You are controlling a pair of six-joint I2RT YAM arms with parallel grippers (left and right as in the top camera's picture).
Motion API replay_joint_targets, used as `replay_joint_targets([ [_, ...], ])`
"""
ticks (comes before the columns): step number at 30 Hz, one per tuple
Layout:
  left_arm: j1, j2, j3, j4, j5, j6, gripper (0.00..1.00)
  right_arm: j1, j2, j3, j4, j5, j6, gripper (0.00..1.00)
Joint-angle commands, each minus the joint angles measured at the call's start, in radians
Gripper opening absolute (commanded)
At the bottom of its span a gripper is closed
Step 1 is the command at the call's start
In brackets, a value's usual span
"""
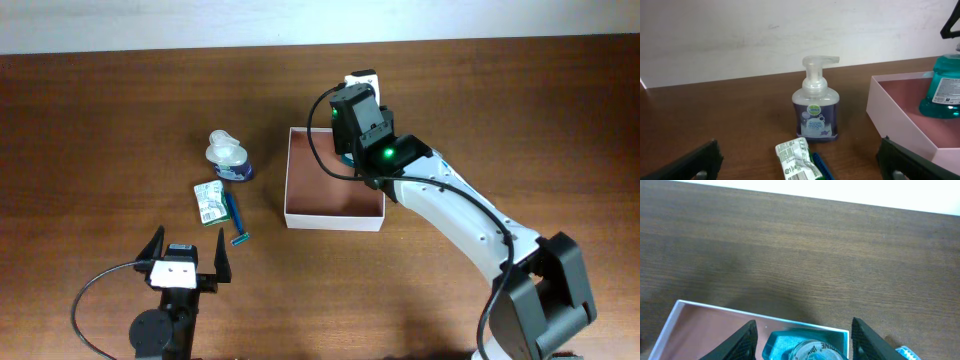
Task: Pack container
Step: 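Lower the bottle into the box and open the right gripper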
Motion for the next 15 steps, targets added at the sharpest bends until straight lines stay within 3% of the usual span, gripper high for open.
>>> replay_joint_targets([
  [1, 0.002, -0.006, -0.003, -0.004, 0.014, 0.012, 0.99, 0.008, -0.093, 0.067, -0.021, 0.025, -0.016, 0.53],
  [10, 0.002, -0.006, -0.003, -0.004, 0.014, 0.011, 0.99, -0.106, -0.209, 0.084, -0.182, 0.064, 0.137, 0.52],
  [14, 0.002, -0.006, -0.003, -0.004, 0.014, 0.012, 0.99, -0.220, -0.205, 0.084, -0.284, -0.022, 0.172, 0.51],
  [15, 0.002, -0.006, -0.003, -0.004, 0.014, 0.012, 0.99, -0.251, -0.200, 0.084, -0.308, -0.055, 0.172, 0.46],
])
